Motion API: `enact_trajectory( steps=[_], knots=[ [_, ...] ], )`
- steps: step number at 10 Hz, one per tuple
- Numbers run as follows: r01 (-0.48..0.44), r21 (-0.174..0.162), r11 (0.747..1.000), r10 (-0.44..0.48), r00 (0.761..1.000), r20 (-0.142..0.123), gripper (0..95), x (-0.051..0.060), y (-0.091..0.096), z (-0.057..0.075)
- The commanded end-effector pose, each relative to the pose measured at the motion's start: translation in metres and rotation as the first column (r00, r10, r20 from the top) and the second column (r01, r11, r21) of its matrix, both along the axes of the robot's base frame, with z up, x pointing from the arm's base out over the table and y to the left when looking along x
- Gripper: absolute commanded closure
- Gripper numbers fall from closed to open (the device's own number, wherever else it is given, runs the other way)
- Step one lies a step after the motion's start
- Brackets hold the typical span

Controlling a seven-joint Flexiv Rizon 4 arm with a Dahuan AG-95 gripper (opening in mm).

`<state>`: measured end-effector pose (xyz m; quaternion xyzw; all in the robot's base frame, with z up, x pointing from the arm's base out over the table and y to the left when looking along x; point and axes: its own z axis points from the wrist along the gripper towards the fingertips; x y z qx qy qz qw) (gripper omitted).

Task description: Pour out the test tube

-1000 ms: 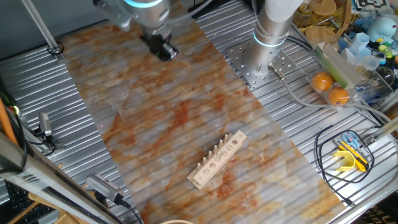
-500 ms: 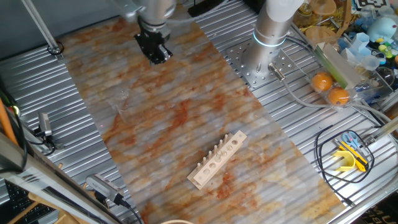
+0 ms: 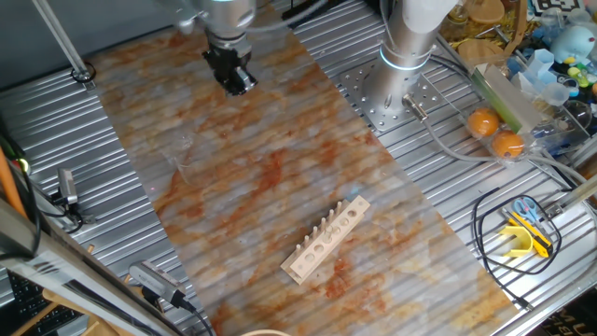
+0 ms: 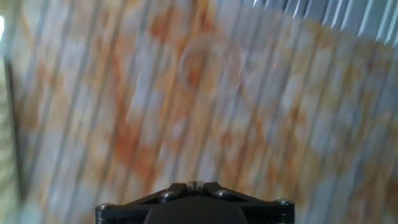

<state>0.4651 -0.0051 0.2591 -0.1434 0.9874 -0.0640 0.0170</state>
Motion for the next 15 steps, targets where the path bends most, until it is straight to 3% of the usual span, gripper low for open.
enact_trajectory(
  steps=[1, 2, 5, 9, 12, 15],
  knots=[
    [0.073, -0.007, 0.997, -0.073, 0.997, -0.029, 95.0, 0.005, 0.002, 0.003],
    [0.115, -0.004, 0.993, -0.115, 0.993, -0.032, 95.0, 0.005, 0.002, 0.003],
    [0.196, 0.052, 0.979, -0.196, 0.981, -0.011, 95.0, 0.005, 0.002, 0.003],
    [0.238, 0.063, 0.969, -0.238, 0.971, -0.016, 95.0, -0.004, 0.009, 0.006],
    [0.234, 0.052, 0.971, -0.233, 0.972, -0.013, 95.0, -0.001, -0.008, 0.004],
    [0.223, 0.044, 0.974, -0.222, 0.975, -0.014, 95.0, 0.004, -0.036, 0.002]
  ],
)
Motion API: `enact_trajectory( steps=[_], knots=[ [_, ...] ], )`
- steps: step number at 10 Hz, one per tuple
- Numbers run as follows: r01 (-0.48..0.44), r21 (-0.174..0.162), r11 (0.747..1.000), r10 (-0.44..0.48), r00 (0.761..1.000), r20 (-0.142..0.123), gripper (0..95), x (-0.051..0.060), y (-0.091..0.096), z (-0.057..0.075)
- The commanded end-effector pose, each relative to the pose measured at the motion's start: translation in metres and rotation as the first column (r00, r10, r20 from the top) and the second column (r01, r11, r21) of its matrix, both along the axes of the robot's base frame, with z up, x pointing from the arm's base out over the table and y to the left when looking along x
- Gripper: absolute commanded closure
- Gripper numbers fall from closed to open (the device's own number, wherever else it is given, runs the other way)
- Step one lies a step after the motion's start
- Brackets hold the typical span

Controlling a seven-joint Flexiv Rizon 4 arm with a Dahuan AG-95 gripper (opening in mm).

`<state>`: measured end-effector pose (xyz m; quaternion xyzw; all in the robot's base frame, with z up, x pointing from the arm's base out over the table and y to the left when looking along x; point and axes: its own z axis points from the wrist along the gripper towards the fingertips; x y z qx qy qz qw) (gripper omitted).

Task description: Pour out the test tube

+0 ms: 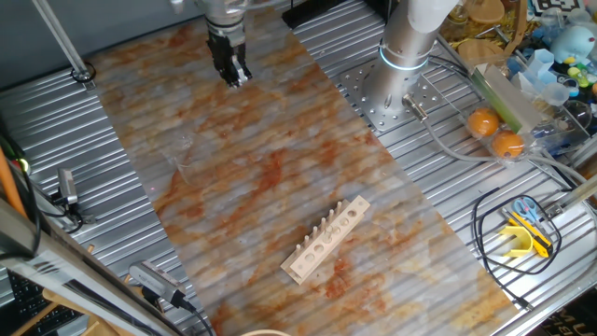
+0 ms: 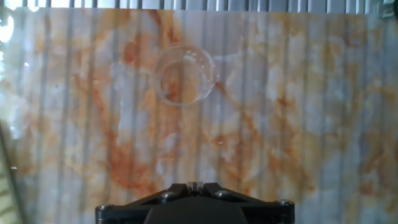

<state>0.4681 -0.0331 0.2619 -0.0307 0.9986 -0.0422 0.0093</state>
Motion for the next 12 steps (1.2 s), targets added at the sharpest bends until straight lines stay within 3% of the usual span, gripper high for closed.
enact_trajectory(
  steps=[1, 4, 7, 12],
  knots=[
    [-0.006, -0.001, 1.000, 0.006, 1.000, -0.004, 95.0, 0.003, -0.030, -0.001],
    [-0.025, -0.003, 1.000, 0.025, 1.000, 0.004, 95.0, 0.006, -0.059, 0.013],
    [-0.026, 0.001, 1.000, 0.026, 0.999, 0.045, 95.0, 0.015, -0.055, 0.017],
    [-0.017, 0.009, 1.000, 0.016, 0.998, 0.056, 95.0, 0.025, -0.047, 0.009]
  ],
)
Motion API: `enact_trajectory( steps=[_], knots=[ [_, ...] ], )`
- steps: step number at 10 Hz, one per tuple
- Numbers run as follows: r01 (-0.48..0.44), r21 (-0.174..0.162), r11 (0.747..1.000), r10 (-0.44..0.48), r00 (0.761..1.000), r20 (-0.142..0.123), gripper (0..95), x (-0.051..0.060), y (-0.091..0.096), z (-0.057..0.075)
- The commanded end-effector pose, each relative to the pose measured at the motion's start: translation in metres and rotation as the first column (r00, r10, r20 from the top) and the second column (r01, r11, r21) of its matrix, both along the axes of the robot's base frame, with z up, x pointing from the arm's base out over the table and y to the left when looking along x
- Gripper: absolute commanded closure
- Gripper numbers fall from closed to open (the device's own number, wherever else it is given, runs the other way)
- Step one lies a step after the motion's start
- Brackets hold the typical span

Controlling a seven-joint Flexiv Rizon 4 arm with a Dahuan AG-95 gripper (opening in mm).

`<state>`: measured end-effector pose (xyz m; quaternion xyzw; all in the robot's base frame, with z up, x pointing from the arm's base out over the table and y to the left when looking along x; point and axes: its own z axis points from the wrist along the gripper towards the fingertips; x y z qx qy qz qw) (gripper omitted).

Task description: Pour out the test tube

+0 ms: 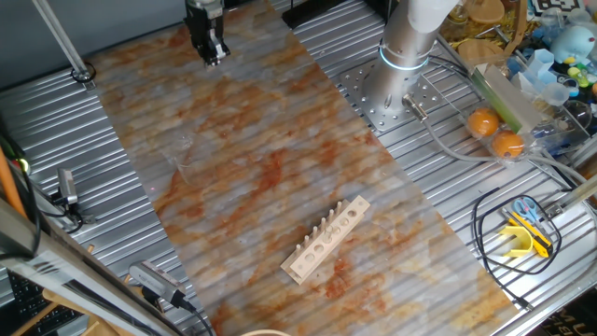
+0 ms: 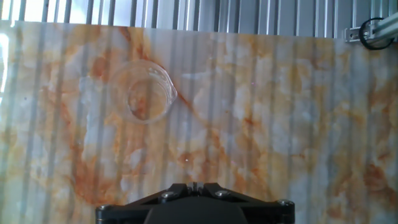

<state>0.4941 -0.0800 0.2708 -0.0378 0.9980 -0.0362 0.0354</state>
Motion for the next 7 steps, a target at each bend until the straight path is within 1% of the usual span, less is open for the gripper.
enact_trajectory(
  steps=[1, 7],
  knots=[
    [-0.006, -0.004, 1.000, 0.006, 1.000, 0.007, 95.0, 0.0004, -0.0006, -0.0010],
    [0.001, -0.007, 1.000, -0.001, 1.000, 0.012, 95.0, 0.0030, -0.0021, -0.0033]
  ],
)
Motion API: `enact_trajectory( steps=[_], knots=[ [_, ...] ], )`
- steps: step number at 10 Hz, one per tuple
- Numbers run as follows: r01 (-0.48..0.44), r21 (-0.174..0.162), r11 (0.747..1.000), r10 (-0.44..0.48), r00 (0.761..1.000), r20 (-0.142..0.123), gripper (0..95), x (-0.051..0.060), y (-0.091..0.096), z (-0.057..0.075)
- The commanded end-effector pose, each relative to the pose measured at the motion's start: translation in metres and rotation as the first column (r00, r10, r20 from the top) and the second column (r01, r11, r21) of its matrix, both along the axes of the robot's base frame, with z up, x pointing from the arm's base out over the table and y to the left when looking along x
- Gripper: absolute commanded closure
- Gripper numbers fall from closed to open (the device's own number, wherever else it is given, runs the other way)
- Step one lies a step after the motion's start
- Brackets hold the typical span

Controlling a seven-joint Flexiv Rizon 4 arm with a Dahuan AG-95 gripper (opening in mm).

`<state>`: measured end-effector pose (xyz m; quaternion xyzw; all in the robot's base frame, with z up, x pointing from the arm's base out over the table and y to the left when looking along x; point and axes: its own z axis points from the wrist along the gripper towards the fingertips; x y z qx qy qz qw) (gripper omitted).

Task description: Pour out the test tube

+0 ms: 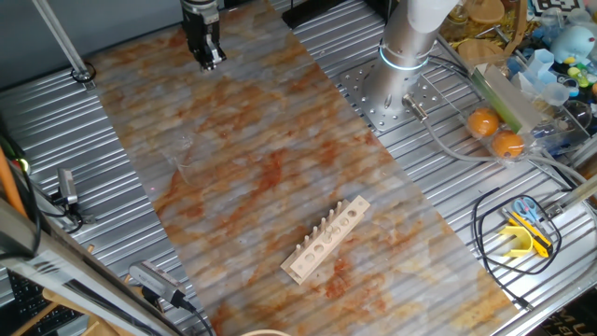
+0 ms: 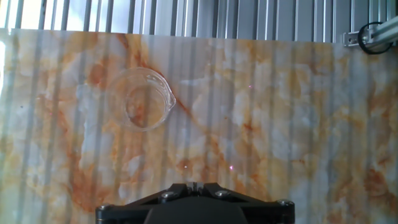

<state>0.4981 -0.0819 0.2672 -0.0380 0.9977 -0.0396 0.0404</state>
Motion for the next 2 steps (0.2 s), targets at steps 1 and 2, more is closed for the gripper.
enact_trajectory(
  steps=[1, 2],
  knots=[
    [0.005, -0.001, 1.000, -0.005, 1.000, 0.001, 95.0, -0.0010, -0.0002, 0.0002],
    [0.007, 0.000, 1.000, -0.007, 1.000, 0.002, 95.0, -0.0009, -0.0004, 0.0001]
  ],
)
